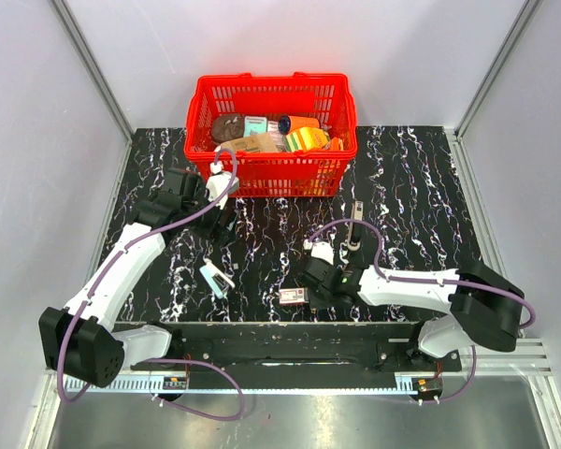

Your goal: Unload the staples from the stapler

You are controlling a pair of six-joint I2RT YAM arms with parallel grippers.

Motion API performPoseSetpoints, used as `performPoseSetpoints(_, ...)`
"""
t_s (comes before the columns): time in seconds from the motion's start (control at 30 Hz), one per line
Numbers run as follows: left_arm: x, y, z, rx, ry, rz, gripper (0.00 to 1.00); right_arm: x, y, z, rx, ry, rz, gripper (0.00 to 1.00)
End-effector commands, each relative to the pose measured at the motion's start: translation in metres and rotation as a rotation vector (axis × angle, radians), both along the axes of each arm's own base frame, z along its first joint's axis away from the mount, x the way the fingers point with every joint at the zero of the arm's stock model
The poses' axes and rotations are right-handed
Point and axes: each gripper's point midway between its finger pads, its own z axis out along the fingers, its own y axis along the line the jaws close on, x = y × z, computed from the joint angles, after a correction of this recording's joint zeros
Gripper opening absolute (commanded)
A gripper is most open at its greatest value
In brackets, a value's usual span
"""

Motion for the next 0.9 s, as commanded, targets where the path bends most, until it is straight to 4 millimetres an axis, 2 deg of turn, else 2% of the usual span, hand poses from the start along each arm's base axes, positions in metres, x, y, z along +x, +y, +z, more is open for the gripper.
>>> performPoseSetpoints(0.0,0.003,-0.002,0.0,-0.01,-0.017,-0.011,0.84,-0.002,0.014,0.017,0.079,-0.011,0.023,0.0)
performPoseSetpoints(0.4,0.001,0.0,-0.001,-0.001,-0.022,-0.011,0.84,-0.005,0.013,0.016,0.083,0.002,0.033,0.0)
performPoseSetpoints(0.53,0.002,-0.001,0.0,-0.005,-0.022,-0.011,0.84,-0.002,0.019,0.019,0.089,-0.009,0.047,0.0)
performPoseSetpoints(0.87,0.003,0.002,0.0,0.009,-0.032,-0.007,0.84,0.006,0.022,0.009,0.041,-0.025,0.055,0.0)
